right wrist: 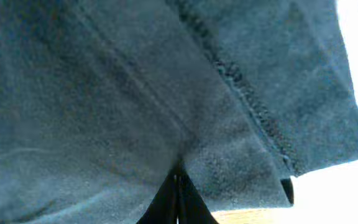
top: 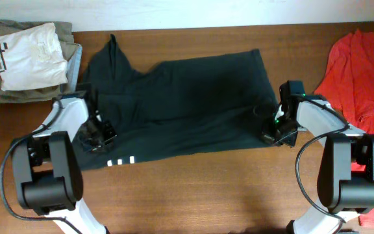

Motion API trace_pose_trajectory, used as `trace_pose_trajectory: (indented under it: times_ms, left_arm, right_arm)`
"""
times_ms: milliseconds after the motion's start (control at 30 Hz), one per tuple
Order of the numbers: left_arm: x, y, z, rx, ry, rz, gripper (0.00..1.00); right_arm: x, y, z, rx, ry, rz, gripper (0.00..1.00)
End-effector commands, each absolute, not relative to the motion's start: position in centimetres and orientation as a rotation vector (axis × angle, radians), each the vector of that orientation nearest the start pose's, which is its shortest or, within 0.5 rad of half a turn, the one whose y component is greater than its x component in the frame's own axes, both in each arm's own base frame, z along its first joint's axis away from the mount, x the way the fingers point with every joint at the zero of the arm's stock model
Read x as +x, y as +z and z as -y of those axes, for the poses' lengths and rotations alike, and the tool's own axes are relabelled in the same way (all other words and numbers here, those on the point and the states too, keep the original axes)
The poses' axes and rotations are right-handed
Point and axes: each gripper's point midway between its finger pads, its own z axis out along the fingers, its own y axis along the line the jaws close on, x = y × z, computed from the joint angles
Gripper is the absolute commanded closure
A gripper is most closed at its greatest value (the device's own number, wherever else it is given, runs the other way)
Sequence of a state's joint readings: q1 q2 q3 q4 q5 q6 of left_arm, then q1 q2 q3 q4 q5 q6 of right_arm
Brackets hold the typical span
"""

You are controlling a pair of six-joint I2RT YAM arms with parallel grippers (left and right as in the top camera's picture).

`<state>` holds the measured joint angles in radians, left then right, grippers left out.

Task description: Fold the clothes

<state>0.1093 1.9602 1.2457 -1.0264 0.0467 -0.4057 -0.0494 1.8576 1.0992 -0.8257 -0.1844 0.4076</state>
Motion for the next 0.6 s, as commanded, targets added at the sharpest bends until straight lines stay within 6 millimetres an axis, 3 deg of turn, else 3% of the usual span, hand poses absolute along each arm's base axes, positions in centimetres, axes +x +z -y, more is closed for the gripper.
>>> trace_pose_trajectory:
  times_ms: [0,33,233,300,333,400,467,500,567]
  left_arm:
    - [28.2,-0.2,-5.8,-1.053,0.054,-3.213,0.88]
    - [27.5,-0.1,-6.3,-1.108,0.057,-3.218,0.95]
    - [25.5,0.4,-6.3,-1.187,0.039,-3.276,0.96]
    - [25.1,1.0,-5.3,-1.212,-0.045,-3.297,0.98]
    - [24.8,2.0,-5.2,-1.209,-0.049,-3.291,0.98]
    - [25.4,4.5,-5.2,-1.169,-0.062,-3.213,0.99]
    - [27.2,7.8,-5.0,-1.069,-0.087,-3.054,0.92]
    - [28.3,9.0,-4.9,-1.001,-0.101,-2.984,0.82]
    - [30.1,10.0,-4.1,-0.890,-0.121,-2.924,0.74]
  right_arm:
    - [29.4,-1.1,0.1,0.950,0.129,-3.089,0.96]
    - [28.8,-1.0,0.9,1.038,0.109,-3.084,0.96]
    - [23.8,0.3,5.5,1.444,0.089,-3.063,0.96]
    - [21.8,1.9,6.2,1.498,0.096,-2.981,0.96]
    - [20.5,4.0,6.9,1.494,0.082,-2.892,0.96]
    - [20.5,7.7,7.2,1.337,0.106,-2.790,0.96]
    - [22.2,12.2,6.3,1.124,0.208,-2.641,0.95]
    - [23.0,13.2,5.9,1.075,0.244,-2.602,0.95]
    - [25.0,13.6,4.8,0.986,0.308,-2.574,0.85]
